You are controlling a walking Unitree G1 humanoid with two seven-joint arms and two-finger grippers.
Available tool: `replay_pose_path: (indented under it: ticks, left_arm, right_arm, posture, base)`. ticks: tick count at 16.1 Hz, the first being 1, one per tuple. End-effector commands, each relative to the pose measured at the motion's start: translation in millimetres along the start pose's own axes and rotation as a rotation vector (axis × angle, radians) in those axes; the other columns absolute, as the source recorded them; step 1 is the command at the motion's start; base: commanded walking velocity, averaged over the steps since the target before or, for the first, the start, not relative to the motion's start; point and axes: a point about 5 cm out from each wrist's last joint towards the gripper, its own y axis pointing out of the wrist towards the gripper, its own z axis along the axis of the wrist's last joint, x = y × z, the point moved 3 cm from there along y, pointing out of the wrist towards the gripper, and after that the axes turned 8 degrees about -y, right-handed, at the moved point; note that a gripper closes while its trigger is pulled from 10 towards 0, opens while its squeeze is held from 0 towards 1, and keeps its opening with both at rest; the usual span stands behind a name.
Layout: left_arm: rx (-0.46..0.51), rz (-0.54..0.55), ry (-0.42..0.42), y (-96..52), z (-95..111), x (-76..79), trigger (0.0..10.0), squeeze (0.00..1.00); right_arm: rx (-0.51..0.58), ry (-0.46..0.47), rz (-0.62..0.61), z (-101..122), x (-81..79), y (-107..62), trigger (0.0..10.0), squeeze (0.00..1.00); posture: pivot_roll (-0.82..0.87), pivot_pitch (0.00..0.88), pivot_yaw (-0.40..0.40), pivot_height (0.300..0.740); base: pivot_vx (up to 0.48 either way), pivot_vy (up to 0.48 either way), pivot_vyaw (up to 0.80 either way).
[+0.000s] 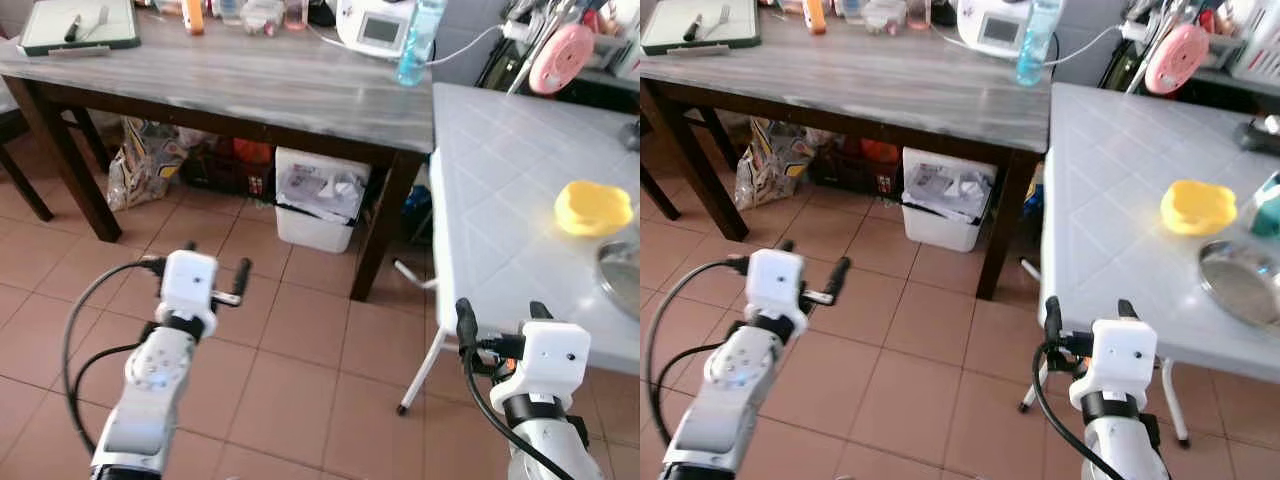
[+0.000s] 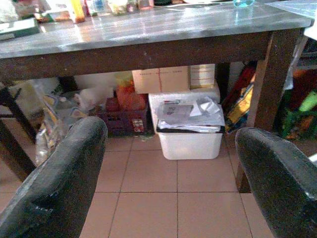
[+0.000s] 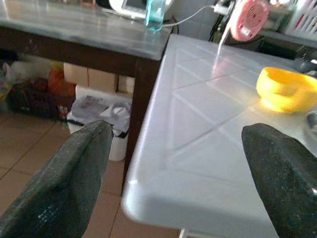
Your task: Setting the table
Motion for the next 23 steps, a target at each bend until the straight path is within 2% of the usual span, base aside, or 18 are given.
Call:
replay_pose_path:
  ticks: [1,13,19,23]
  left_arm:
    - [0.005,-0.035,-0.011,2.3,3.2,10.6,10.0,0.00]
    - [-0.008,-0.050,-0.016,4.1,-0.8,14.9,10.0,0.00]
    - [0.007,-0.051,-0.022,8.9,3.4,17.3,10.0,0.00]
    - [0.024,-0.055,-0.036,9.9,6.4,18.4,10.0,0.00]
  right_arm:
    - [-0.012,-0.018,-0.029,-1.3,8.0,-1.4,10.0,0.00]
    - [-0.018,-0.019,-0.048,-0.7,10.8,-3.3,10.0,0.00]
    - [-0.007,-0.026,-0.072,2.1,15.7,-1.8,10.0,0.00]
    - [0.001,-0.020,-0.078,4.8,15.1,0.4,10.0,0.00]
  posture:
    - [0.05,0.143,-0.056,0.740]
    - [0.04,0.147,-0.050,0.740]
    - [0.03,0.143,-0.048,0.740]
    - [0.03,0.144,-0.048,0.740]
  base:
    - [0.000,-0.345,0.00]
    - [0.000,-0.385,0.00]
    - [0.000,-0.428,0.00]
    - [0.000,-0.063,0.00]
